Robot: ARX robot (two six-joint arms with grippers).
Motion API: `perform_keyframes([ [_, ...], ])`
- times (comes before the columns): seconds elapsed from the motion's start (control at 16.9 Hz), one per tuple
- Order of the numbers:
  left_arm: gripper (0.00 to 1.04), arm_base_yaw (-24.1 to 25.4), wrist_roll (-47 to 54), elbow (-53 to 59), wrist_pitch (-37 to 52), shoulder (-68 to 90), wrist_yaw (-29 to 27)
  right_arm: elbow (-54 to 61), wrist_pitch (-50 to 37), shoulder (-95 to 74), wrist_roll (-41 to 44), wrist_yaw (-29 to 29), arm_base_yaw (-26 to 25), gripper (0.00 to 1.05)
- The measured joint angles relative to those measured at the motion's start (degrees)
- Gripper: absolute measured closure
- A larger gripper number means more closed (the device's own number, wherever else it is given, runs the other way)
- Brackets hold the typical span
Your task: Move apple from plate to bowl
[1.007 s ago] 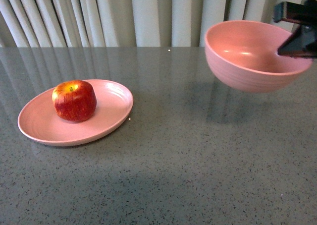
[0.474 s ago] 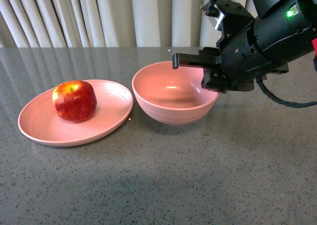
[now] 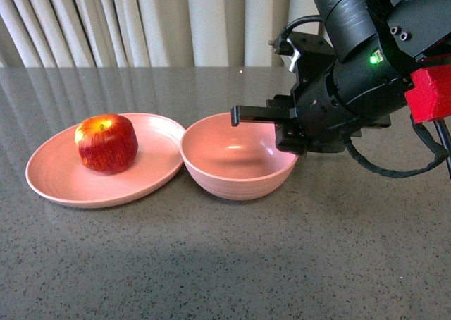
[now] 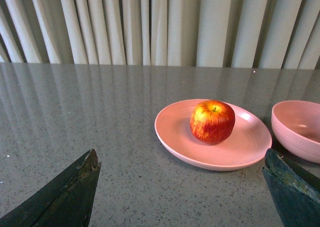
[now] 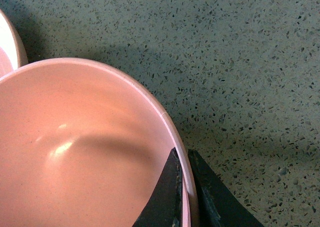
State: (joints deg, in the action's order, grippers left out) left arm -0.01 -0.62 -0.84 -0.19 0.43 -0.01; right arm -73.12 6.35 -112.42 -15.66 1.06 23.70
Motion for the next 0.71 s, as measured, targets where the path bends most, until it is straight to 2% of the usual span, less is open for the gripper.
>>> perform_keyframes([
  [0.06,0.07,0.00,0.00,0.00,0.00,0.00,0.00,0.00,0.02,-0.02,0.00,0.00,0.00,1.02],
  [0.41,0.07,0.00,0.00,0.00,0.00,0.00,0.00,0.63,-2.08,0.90,-1.53,-0.17,-0.09,0.41],
  [0.59,0.07,0.00,0.00,0.00,-0.02,0.00,0.00,4.52,-5.14,8.66,-3.69,1.86,-0.92,0.08],
  [0.65,0.07,0.00,0.00,0.00,-0.02,0.00,0.00,6.49,-6.64,12.72,-4.13,2.54,-1.27,0.05],
  [0.71,0.07,0.00,0.00,0.00,0.00,0.00,0.00,8.92,-8.33,17.07,-4.33,3.63,-1.92,0.07],
])
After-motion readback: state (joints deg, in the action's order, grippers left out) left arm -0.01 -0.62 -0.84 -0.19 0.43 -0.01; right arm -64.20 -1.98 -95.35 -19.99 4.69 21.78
